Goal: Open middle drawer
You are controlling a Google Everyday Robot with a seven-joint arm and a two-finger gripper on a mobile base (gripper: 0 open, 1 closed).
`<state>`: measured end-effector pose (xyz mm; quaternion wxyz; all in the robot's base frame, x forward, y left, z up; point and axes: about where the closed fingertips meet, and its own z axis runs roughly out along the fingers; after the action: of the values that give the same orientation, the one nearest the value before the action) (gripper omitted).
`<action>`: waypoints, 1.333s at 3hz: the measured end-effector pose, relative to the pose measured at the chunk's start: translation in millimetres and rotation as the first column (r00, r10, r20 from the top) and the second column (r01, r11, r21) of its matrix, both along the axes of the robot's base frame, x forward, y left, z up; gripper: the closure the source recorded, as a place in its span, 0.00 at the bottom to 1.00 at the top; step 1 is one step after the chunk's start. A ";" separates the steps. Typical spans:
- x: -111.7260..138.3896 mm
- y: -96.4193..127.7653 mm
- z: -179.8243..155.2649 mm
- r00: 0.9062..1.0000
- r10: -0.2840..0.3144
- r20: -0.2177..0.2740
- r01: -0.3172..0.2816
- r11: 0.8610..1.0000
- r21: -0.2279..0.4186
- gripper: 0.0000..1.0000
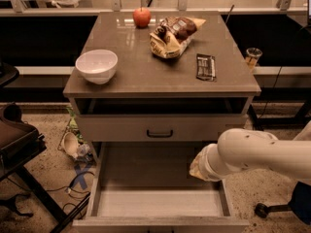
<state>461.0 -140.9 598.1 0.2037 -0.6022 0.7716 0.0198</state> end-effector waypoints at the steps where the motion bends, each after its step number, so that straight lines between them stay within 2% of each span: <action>1: 22.7 12.9 -56.4 0.997 0.049 -0.056 -0.048 0.999 0.012 1.00; 2: 31.6 20.3 -109.8 0.992 0.089 -0.089 -0.085 0.995 0.049 1.00; 3: 23.5 18.8 -154.6 0.983 0.131 -0.131 -0.119 0.989 0.091 1.00; 4: 2.9 5.7 -181.8 0.976 0.141 -0.167 -0.119 0.984 0.135 1.00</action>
Offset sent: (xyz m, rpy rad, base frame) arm 0.0369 0.0251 -0.1865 0.0851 0.1553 0.1384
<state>463.9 -135.2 416.3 0.1702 -0.6337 0.7426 0.1339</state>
